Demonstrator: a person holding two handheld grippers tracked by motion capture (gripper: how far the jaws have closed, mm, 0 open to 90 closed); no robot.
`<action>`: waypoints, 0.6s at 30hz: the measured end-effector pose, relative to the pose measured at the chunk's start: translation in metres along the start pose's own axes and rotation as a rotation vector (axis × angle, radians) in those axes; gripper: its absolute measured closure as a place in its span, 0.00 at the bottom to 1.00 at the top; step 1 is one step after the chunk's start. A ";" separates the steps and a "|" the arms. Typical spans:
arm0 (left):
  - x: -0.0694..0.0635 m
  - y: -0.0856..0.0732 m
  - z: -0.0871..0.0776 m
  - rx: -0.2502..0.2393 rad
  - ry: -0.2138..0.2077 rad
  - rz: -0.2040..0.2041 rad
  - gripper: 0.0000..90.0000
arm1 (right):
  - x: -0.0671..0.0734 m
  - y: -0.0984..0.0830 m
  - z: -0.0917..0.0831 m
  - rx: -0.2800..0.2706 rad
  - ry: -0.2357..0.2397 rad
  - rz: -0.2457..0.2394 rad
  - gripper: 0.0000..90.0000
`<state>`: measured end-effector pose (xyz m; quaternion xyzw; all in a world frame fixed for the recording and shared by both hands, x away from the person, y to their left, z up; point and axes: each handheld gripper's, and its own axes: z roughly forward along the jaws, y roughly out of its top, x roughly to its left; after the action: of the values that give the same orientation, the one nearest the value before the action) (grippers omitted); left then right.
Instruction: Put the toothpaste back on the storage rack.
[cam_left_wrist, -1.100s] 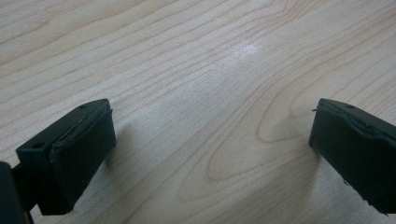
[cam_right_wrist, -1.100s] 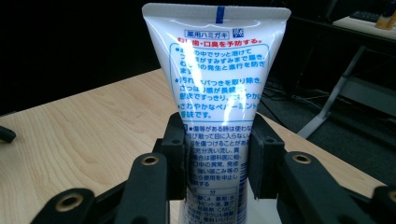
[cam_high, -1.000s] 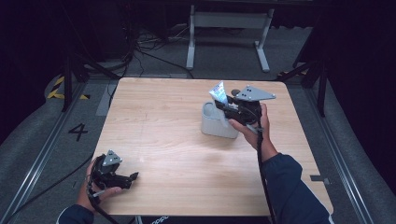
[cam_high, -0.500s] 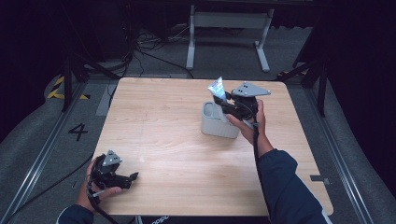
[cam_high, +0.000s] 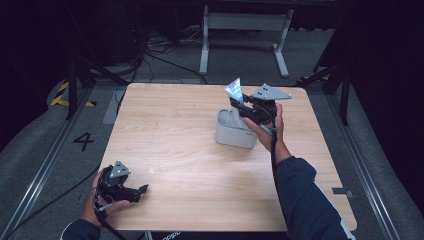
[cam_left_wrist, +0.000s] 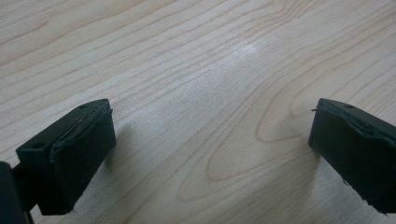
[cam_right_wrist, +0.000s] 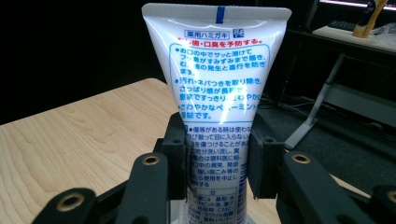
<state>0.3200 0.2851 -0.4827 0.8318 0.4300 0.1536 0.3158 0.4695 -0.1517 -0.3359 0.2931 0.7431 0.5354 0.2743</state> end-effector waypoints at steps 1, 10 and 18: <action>0.000 0.000 0.000 0.000 0.000 0.000 0.01 | 0.000 -0.001 0.001 -0.003 0.005 0.003 0.73; 0.000 0.000 0.000 -0.001 0.002 0.002 0.01 | -0.006 -0.011 0.003 -0.007 0.033 0.011 0.73; 0.000 0.000 0.000 -0.002 0.005 0.007 0.02 | -0.012 -0.017 0.002 -0.005 0.037 0.015 0.73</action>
<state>0.3202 0.2854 -0.4826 0.8325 0.4277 0.1574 0.3150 0.4763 -0.1635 -0.3519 0.2883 0.7443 0.5447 0.2573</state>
